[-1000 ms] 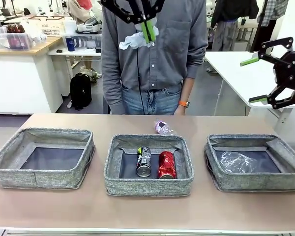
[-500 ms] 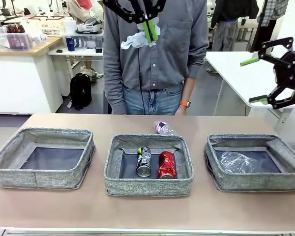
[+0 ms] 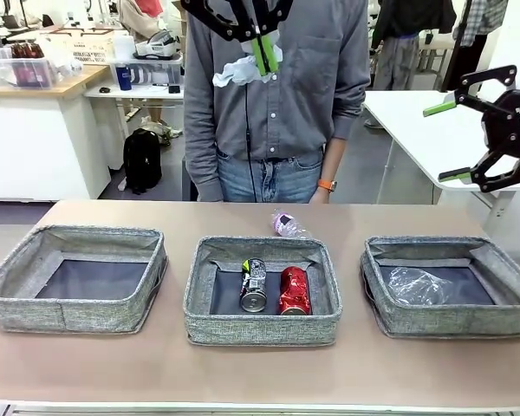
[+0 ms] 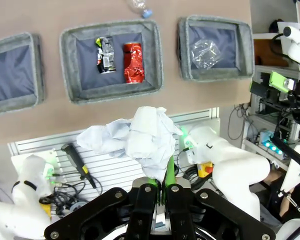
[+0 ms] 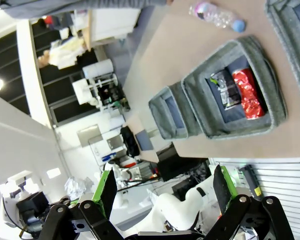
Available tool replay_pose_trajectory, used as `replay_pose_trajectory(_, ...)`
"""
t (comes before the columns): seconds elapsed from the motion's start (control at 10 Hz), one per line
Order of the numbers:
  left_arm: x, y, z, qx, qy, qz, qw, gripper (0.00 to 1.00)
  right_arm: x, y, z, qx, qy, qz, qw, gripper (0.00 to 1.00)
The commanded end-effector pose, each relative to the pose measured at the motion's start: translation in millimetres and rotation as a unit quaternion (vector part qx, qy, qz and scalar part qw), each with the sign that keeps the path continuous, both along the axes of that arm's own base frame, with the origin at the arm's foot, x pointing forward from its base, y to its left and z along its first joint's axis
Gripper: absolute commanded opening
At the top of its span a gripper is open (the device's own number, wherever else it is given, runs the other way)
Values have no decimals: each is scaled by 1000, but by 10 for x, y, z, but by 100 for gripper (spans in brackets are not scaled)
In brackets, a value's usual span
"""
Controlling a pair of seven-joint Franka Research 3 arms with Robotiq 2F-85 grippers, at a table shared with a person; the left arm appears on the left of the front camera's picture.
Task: Sort the waste into the appropriate baskets.
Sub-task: Place the picked waste into the Fabric basket indicated by the person.
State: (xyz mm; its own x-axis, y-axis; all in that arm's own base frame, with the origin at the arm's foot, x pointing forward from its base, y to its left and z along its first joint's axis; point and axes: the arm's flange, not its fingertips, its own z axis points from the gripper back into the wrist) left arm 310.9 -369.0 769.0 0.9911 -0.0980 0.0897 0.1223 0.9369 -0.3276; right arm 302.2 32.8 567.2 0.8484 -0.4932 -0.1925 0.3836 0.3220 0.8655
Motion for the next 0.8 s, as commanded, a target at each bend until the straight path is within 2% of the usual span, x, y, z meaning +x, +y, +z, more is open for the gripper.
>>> replay_pose_trajectory(0.0,-24,35,-29,-6,-5,-5,1000,0,2,-4,11,5,-1,0,1000,100)
replay_pose_trajectory(0.7,-24,35,-29,-6,-5,-5,1000,0,2,-4,11,5,-1,0,1000,100)
